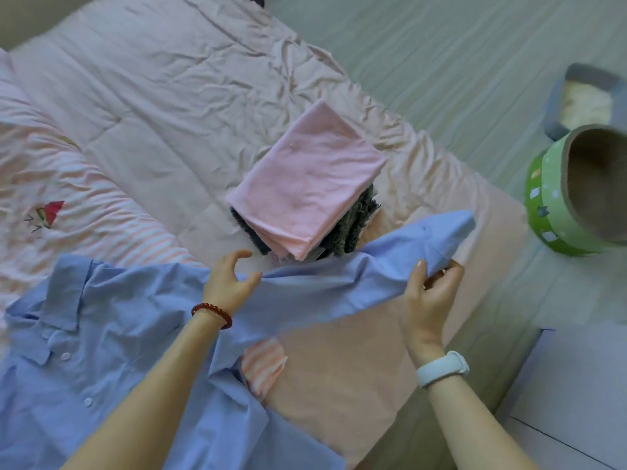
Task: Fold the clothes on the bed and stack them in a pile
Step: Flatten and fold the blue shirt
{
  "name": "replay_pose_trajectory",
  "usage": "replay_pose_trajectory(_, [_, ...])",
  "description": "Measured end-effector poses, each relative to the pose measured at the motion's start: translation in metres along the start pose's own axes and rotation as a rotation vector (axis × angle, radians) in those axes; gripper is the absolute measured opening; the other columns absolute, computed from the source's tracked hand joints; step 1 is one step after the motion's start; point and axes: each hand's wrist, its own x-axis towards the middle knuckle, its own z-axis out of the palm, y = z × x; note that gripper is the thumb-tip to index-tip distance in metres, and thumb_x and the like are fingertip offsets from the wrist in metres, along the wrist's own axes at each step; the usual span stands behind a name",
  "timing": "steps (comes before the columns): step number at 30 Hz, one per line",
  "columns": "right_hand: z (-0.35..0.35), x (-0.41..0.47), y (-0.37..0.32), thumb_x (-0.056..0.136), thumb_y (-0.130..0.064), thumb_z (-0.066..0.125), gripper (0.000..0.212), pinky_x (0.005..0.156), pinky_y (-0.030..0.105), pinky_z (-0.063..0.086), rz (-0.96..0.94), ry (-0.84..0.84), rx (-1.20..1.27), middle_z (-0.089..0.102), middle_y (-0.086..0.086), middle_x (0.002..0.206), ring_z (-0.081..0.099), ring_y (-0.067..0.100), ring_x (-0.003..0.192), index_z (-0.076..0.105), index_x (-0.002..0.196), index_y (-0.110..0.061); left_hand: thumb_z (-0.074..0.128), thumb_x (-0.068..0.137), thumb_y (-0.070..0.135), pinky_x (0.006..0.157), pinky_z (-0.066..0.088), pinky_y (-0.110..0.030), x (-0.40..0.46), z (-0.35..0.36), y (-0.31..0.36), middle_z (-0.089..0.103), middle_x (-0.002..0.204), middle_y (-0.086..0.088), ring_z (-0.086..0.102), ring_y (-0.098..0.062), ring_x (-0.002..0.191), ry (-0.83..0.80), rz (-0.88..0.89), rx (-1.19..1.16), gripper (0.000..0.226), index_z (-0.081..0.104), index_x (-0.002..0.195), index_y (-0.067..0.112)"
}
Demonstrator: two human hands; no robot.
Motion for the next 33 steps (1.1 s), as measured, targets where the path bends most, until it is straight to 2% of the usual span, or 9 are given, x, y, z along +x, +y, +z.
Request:
replay_pose_trajectory(4, [0.029,-0.056,-0.059,0.086,-0.009,0.049,0.018,0.058,0.001,0.034,-0.245,-0.226,0.060,0.042,-0.014,0.072,0.049,-0.014,0.064,0.038,0.085,-0.024,0.048,0.095,0.022,0.085,0.045,-0.032,-0.024,-0.058,0.024,0.055,0.126,-0.012,0.057,-0.021,0.103,-0.086,-0.231,-0.655,0.018,0.056,0.108,0.013])
replay_pose_trajectory(7, [0.052,-0.116,-0.099,0.085,-0.008,0.050,0.021,0.061,0.007,0.035,-0.413,-0.532,0.045,0.046,-0.013,0.070,0.047,-0.006,0.062,0.044,0.086,-0.028,0.041,0.090,0.049,0.078,0.054,-0.041,-0.064,-0.124,0.013,0.064,0.114,-0.009,0.065,-0.025,0.097,-0.217,-0.299,-1.015,0.043,0.060,0.106,0.015])
replay_pose_trajectory(11, [0.075,-0.210,-0.136,0.085,-0.008,0.048,0.025,0.064,0.024,0.047,-0.765,-0.942,0.088,0.069,0.013,0.096,0.060,0.015,0.079,0.053,0.109,-0.009,0.037,0.075,0.069,0.077,0.057,-0.046,-0.138,-0.214,-0.052,0.066,0.112,-0.008,0.065,-0.028,0.100,-0.117,-0.235,-1.211,0.069,0.068,0.109,0.017])
replay_pose_trajectory(15, [0.090,-0.310,-0.120,0.084,-0.007,0.058,0.032,0.074,0.030,0.051,-0.979,-1.455,-0.032,0.060,0.005,0.126,0.055,0.017,0.105,0.059,0.115,0.000,0.060,0.060,0.077,0.091,0.048,-0.051,-0.231,-0.265,-0.169,0.059,0.126,-0.012,0.053,-0.034,0.118,-0.096,-0.305,-1.403,0.093,0.050,0.134,0.022])
replay_pose_trajectory(18, [0.094,-0.359,-0.075,0.088,-0.019,0.058,0.042,0.098,0.031,0.035,-1.004,-1.804,-0.280,0.049,0.003,0.138,0.044,0.021,0.123,0.049,0.128,-0.010,0.051,0.077,0.066,0.082,0.050,-0.043,-0.273,-0.240,-0.248,0.063,0.117,-0.014,0.060,-0.036,0.106,-0.024,-0.560,-1.303,0.071,0.051,0.131,0.019])
replay_pose_trajectory(21, [0.098,-0.371,-0.031,0.090,-0.014,0.050,0.040,0.102,0.032,0.032,-0.923,-1.795,-0.439,0.048,0.006,0.138,0.044,0.026,0.125,0.048,0.130,-0.009,0.043,0.095,0.036,0.071,0.041,-0.029,-0.280,-0.189,-0.294,0.056,0.116,-0.008,0.057,-0.020,0.086,0.136,-0.839,-1.059,0.030,0.050,0.118,0.019])
replay_pose_trajectory(23, [0.101,-0.364,-0.007,0.091,-0.008,0.048,0.038,0.102,0.031,0.033,-0.769,-1.696,-0.500,0.052,0.010,0.133,0.047,0.028,0.123,0.048,0.129,-0.006,0.048,0.095,0.024,0.071,0.040,-0.028,-0.271,-0.162,-0.316,0.054,0.112,-0.011,0.055,-0.020,0.084,0.240,-0.854,-0.889,0.024,0.052,0.115,0.011])
replay_pose_trajectory(27, [0.110,-0.333,0.022,0.092,-0.003,0.047,0.030,0.091,0.023,0.036,-0.324,-1.300,-0.580,0.056,0.014,0.120,0.053,0.028,0.111,0.051,0.122,-0.001,0.059,0.089,0.012,0.083,0.042,-0.021,-0.242,-0.140,-0.323,0.059,0.118,-0.020,0.056,-0.027,0.102,0.387,-0.621,-0.471,0.032,0.056,0.117,-0.003])
replay_pose_trajectory(33, [0.116,-0.278,0.046,0.091,-0.004,0.043,0.030,0.086,0.023,0.035,0.002,-0.937,-0.703,0.052,0.010,0.111,0.050,0.021,0.100,0.050,0.121,-0.001,0.066,0.083,0.023,0.094,0.040,-0.040,-0.197,-0.105,-0.282,0.057,0.114,-0.014,0.052,-0.030,0.108,0.280,-0.224,-0.089,0.034,0.061,0.113,0.006])
